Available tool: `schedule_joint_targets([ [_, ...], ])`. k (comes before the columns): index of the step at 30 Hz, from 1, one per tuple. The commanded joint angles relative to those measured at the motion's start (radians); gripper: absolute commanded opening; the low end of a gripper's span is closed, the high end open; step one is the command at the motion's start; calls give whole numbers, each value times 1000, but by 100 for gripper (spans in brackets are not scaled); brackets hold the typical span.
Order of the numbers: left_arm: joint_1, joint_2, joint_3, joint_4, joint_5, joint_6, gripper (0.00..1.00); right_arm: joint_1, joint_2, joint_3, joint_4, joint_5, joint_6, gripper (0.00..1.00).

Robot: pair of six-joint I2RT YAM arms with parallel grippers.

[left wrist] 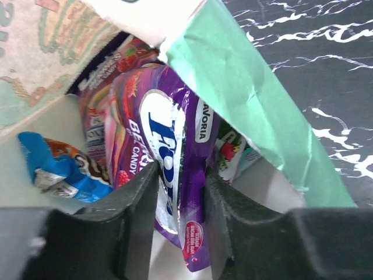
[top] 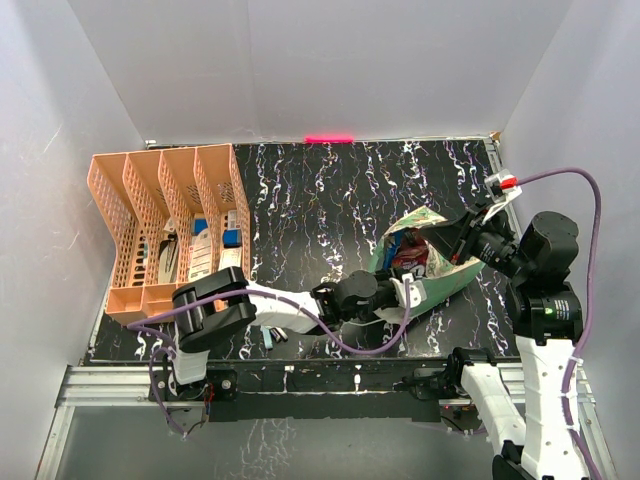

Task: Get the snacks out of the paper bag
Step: Take out the snack from the paper bag.

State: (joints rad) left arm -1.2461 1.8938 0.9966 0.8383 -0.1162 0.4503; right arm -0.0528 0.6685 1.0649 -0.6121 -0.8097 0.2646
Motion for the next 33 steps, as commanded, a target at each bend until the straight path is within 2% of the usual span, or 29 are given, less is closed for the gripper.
schedule_joint_targets([
  [1, -3, -13, 34, 27, -100, 46, 25, 5, -12, 60, 55, -4, 5, 7],
  [6, -6, -105, 25, -40, -106, 17, 0, 5, -17, 62, 49, 19, 2, 7],
  [16, -7, -479, 63, -549, 64, -321, 0, 5, -37, 51, 51, 132, 34, 7],
  [20, -6, -618, 145, -791, 57, -453, 0, 5, -39, 62, 36, 188, 45, 7],
  [25, -6, -754, 285, -1147, -38, -620, 0, 5, -34, 77, 7, 204, 52, 7],
  [29, -6, -829, 325, -1395, -153, -714, 0, 5, -50, 67, 3, 216, 54, 7],
  [33, -6, -907, 260, -1466, -382, -702, 0, 5, -61, 63, 18, 220, 57, 7],
])
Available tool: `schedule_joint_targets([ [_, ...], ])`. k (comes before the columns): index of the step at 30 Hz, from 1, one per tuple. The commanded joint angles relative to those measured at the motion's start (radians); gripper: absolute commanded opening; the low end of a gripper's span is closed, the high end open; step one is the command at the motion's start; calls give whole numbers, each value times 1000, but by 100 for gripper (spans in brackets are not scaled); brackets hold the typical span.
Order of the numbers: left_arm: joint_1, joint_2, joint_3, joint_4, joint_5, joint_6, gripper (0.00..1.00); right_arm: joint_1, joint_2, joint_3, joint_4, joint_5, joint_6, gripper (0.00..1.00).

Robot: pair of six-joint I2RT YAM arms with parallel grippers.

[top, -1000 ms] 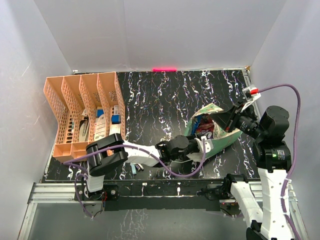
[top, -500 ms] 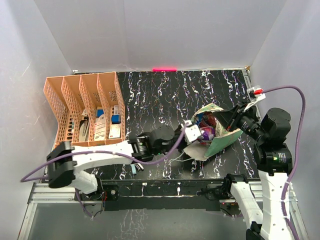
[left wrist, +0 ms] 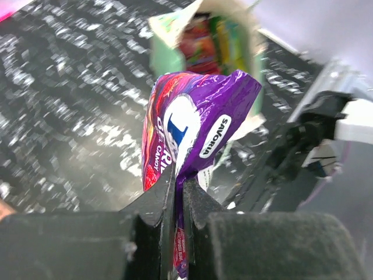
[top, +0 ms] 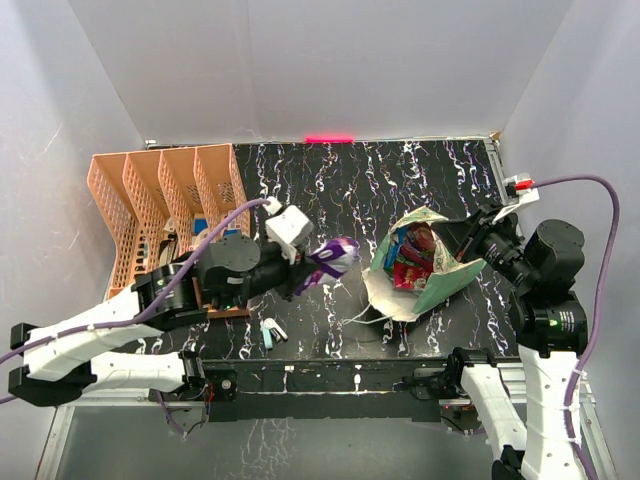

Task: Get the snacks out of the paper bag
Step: Take out the snack from the paper bag, then place the snack at the center of the board.

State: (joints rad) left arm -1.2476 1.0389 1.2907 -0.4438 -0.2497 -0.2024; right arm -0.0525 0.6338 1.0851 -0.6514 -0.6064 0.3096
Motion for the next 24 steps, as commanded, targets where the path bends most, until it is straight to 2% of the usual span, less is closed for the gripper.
schedule_joint_targets([
  [1, -4, -66, -59, -163, -304, -1, 0, 5, -26, 45, 61, 17, 11, 7],
  [3, -4, -85, -125, -54, -400, 124, 0, 5, -27, 46, 68, 17, 10, 7],
  [6, 28, -54, -235, 240, -471, 376, 0, 5, -28, 48, 72, 14, -6, 7],
  [8, 115, 19, -260, 358, -399, 456, 0, 5, -31, 47, 72, 15, -23, 7],
  [11, 318, 157, -258, 498, -194, 437, 0, 5, -38, 37, 70, 23, -47, 7],
  [13, 380, 256, -282, 670, -171, 505, 0, 5, -41, 27, 78, 27, -57, 7],
  [16, 420, 468, -280, 920, -195, 688, 0, 5, -38, 13, 99, 8, -48, 7],
  [18, 459, 598, -207, 969, -216, 737, 0, 5, -33, 12, 109, -9, -35, 7],
  [24, 547, 867, -40, 1058, -136, 879, 0, 5, -47, 1, 143, -19, -8, 7],
])
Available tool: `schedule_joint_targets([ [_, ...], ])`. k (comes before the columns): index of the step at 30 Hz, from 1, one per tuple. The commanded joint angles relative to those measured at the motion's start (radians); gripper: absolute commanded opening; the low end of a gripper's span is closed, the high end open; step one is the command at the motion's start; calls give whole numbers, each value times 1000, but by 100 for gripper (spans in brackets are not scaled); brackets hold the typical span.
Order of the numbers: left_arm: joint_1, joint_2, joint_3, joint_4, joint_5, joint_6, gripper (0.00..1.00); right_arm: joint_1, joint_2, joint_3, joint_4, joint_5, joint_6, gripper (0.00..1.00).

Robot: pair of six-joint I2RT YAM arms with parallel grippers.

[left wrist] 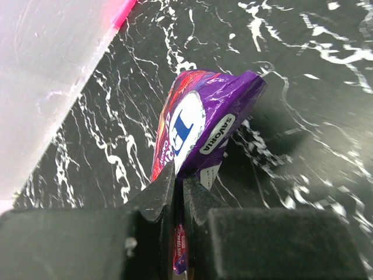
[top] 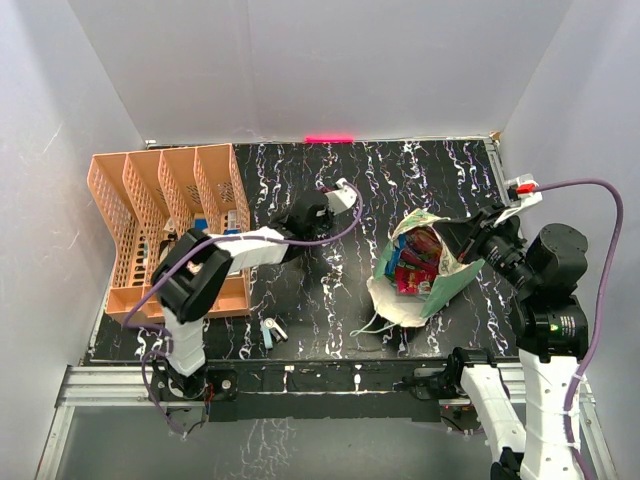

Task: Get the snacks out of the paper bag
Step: Place the snack at the center of the board.

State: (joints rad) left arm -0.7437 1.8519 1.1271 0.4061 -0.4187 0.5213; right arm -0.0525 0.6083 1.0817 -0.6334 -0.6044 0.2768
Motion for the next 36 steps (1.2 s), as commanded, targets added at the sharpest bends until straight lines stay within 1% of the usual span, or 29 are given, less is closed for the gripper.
schedule_joint_targets([
  [1, 50, 89, 155, 209, 33, 179, 0, 5, -22, 3, 126, -23, 26, 7],
  [4, 70, 180, 232, 210, 33, 228, 0, 5, -18, 0, 125, -31, 25, 7],
  [8, 83, 281, 284, 224, 11, 303, 0, 5, -19, -2, 112, -36, 15, 7],
  [12, 113, 358, 308, 218, 59, 274, 0, 5, -21, -9, 113, -27, 13, 7],
  [14, 115, 376, 313, 183, 78, 255, 0, 5, -17, -6, 112, -32, 13, 7],
  [15, 111, 368, 310, 143, 109, 233, 0, 5, -15, -5, 112, -36, 13, 7],
  [16, 110, 350, 297, 104, 155, 196, 4, 5, -15, -2, 110, -37, 13, 7],
  [18, 112, 301, 258, 50, 235, 95, 17, 5, -16, 0, 107, -36, 12, 7],
  [19, 112, 277, 238, 31, 255, 53, 23, 5, -16, 0, 107, -39, 14, 7],
  [21, 113, 229, 198, -1, 291, -29, 39, 5, -18, -2, 109, -45, 17, 7],
  [22, 115, 208, 182, -11, 302, -60, 43, 5, -18, -3, 111, -49, 18, 7],
  [26, 116, 126, 175, -99, 368, -179, 55, 5, -17, -14, 117, -59, 23, 7],
  [28, 117, 60, 177, -144, 385, -244, 61, 5, -19, -22, 120, -64, 29, 7],
  [30, 117, -19, 177, -186, 393, -326, 65, 5, -22, -29, 124, -66, 37, 7],
  [32, 118, -116, 157, -221, 423, -446, 70, 5, -23, -34, 127, -69, 42, 7],
  [33, 118, -174, 133, -226, 465, -523, 74, 5, -24, -38, 127, -70, 45, 7],
  [35, 117, -288, 51, -200, 574, -627, 85, 5, -27, -41, 128, -72, 47, 7],
  [36, 116, -344, 7, -185, 635, -644, 87, 5, -28, -43, 128, -74, 47, 7],
])
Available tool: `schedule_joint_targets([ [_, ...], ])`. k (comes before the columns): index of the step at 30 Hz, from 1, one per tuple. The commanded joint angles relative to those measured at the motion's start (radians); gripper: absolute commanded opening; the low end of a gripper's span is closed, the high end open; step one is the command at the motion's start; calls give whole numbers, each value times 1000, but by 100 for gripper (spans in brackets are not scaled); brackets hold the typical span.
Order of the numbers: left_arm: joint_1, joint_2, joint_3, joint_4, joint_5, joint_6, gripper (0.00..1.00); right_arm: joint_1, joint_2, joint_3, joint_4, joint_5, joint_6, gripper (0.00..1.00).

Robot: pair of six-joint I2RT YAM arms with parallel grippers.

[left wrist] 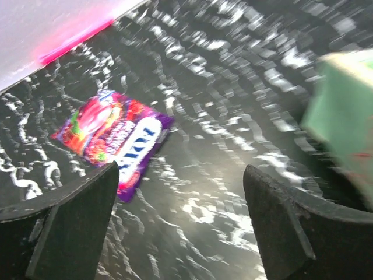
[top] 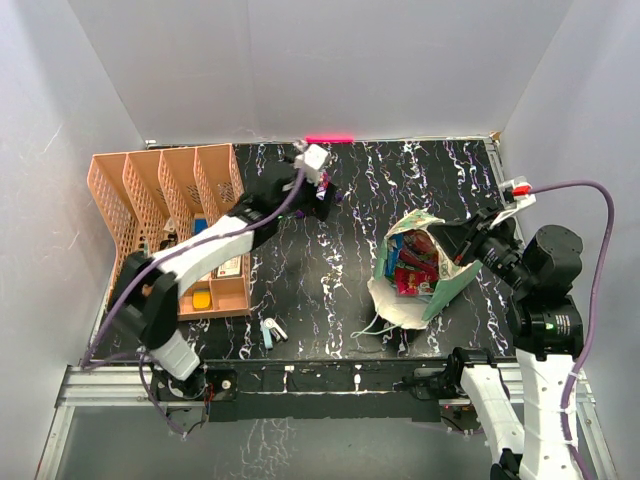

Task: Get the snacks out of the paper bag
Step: Place the snack at the center of the board, then take out the snack from the paper bag.

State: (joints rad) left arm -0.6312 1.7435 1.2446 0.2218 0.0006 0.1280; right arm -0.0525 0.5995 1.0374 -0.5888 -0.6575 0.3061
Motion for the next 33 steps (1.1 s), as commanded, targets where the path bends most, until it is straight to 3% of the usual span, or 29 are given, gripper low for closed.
schedule_joint_targets([
  [1, 4, -289, -175, 16, 268, -332, 92, 5, -21, -1, 82, -22, 19, 7],
  [3, -5, -390, -260, 27, 361, -403, 93, 5, -28, -6, 77, -21, 17, 7],
  [7, -80, -578, -433, 78, 417, -533, 90, 5, -36, -14, 66, -11, 10, 7],
  [10, -243, -686, -509, 108, 339, -527, 89, 5, -34, -9, 63, -14, 11, 7],
  [14, -485, -729, -536, 148, 120, -430, 87, 5, -30, 4, 54, -11, 11, 7],
  [18, -657, -608, -465, 119, -28, -208, 77, 5, -28, 14, 46, -8, 12, 7],
  [21, -730, -469, -363, 54, -75, 45, 76, 5, -33, 22, 38, -4, 12, 7],
  [27, -737, -279, -276, 157, -53, 392, 71, 5, -40, 39, 19, 9, 7, 7],
  [33, -720, -63, -170, 237, -50, 541, 64, 6, -50, 27, 22, 16, 7, 7],
])
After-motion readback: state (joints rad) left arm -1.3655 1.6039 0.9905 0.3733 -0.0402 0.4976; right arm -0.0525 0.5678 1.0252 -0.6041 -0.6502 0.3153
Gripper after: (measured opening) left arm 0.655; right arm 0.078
